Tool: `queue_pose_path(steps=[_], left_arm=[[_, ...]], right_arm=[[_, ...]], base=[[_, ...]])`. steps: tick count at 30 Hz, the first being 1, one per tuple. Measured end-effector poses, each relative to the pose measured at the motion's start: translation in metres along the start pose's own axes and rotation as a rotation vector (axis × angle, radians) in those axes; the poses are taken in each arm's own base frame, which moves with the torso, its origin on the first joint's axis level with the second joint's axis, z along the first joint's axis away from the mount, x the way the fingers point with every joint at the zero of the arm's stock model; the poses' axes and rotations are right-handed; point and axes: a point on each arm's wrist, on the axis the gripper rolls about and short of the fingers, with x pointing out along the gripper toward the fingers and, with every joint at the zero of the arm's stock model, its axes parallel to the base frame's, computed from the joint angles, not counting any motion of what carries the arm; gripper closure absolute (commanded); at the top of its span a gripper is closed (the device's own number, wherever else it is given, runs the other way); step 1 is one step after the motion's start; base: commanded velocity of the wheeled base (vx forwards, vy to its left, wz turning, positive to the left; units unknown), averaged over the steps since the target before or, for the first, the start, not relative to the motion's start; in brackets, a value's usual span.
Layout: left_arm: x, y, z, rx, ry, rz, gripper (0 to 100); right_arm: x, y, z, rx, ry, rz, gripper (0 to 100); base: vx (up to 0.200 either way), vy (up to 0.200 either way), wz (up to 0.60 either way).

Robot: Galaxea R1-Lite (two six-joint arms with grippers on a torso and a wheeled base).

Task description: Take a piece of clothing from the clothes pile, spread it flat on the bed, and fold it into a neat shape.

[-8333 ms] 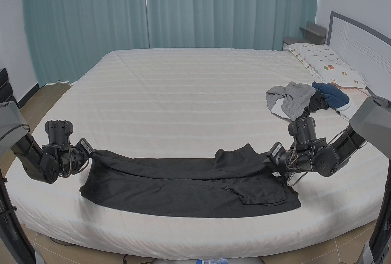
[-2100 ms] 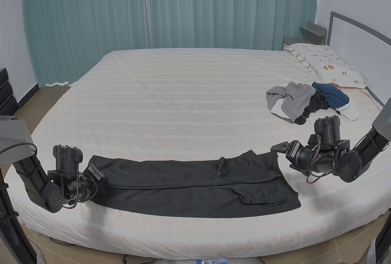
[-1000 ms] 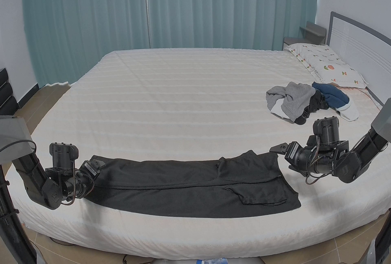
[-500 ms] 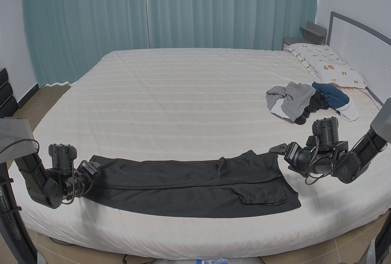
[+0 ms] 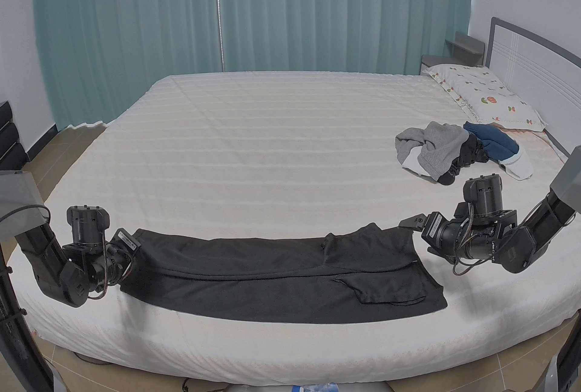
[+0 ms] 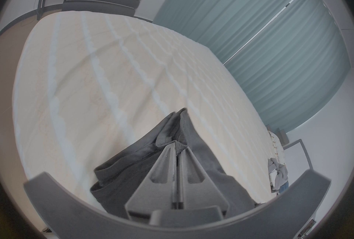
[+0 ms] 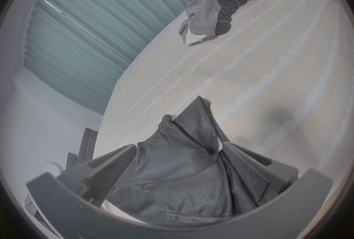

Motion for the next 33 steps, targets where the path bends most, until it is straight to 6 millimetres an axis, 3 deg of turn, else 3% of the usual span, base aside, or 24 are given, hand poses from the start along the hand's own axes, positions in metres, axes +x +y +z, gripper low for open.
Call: queue_pose_path(steps=[14,22,33], left_arm=[[0.005,-0.037,0.034,-0.009,-0.154,-0.19,100],[0.004,-0.028,0.028,-0.02,-0.229,-0.28,100],[0.006,-0.01,0.01,-0.008,-0.179,-0.233,100]], right_arm=[[0.0,-0.002,-0.008,-0.001,0.047,-0.037,0],[0.001,-0.002,-0.014,-0.003,0.107,-0.082,0],[0.011,-0.003,-0.021,-0.006,0.141,-0.093,0]], base=[[0.0,0.0,0.0],[0.0,0.0,0.0],[0.0,0.0,0.0]])
